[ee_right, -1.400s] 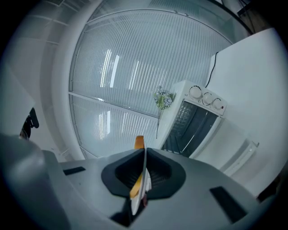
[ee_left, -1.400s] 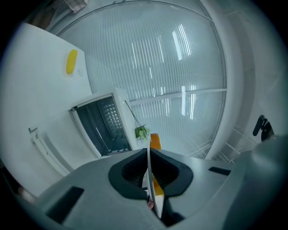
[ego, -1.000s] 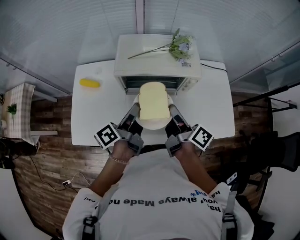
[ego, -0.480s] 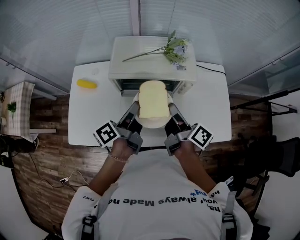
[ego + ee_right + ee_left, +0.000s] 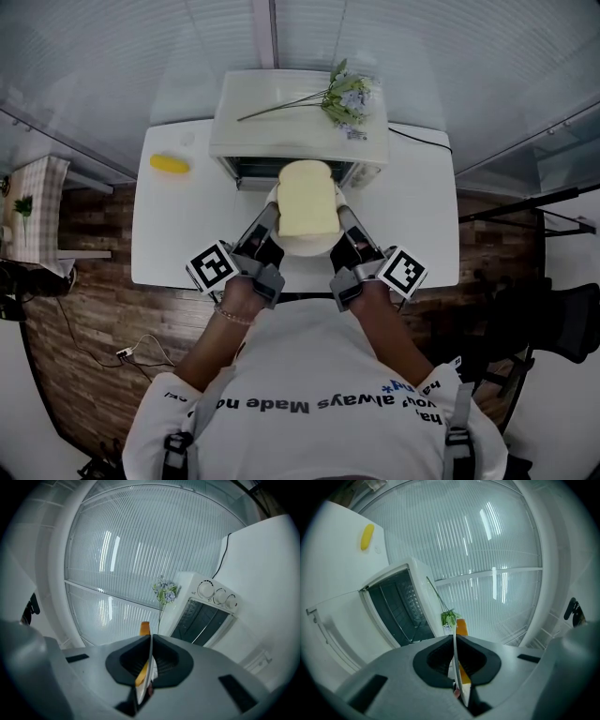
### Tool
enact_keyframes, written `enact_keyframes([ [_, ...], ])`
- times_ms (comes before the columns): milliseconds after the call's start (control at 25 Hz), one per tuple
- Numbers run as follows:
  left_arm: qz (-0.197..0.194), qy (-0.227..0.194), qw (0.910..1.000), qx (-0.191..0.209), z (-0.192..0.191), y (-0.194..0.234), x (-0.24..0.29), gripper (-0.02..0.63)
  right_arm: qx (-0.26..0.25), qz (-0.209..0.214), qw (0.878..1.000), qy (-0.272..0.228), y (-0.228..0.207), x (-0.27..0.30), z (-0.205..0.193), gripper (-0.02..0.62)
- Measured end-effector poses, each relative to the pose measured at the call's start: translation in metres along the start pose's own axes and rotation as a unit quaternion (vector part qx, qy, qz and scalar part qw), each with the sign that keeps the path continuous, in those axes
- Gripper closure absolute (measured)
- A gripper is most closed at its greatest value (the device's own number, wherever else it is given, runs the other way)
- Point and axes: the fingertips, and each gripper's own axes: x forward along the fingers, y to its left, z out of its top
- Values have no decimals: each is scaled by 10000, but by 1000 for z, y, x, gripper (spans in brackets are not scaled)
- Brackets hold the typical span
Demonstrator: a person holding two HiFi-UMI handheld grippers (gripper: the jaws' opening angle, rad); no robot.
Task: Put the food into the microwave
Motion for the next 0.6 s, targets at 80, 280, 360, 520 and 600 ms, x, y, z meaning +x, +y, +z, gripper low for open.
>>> enact_keyframes([
  [80, 30, 9, 10000, 4, -1, 2, -1, 589, 49, -17, 10000, 31, -3, 0, -1, 574],
  [280, 121, 75, 9999, -31, -4, 13, -1, 589, 111, -85, 9999, 99, -13, 1, -4, 574],
  [360, 239, 112, 9997, 3, -5, 21, -3, 589, 170, -118, 9997, 119, -18, 1, -6, 574],
  [520, 483, 200, 9985, 151, -6, 38, -8, 589, 228, -207, 9994, 144, -31, 0, -12, 574],
  [600, 542, 232, 9981, 181, -6, 47, -8, 589, 209, -258, 9993, 168, -38, 2, -13, 574],
])
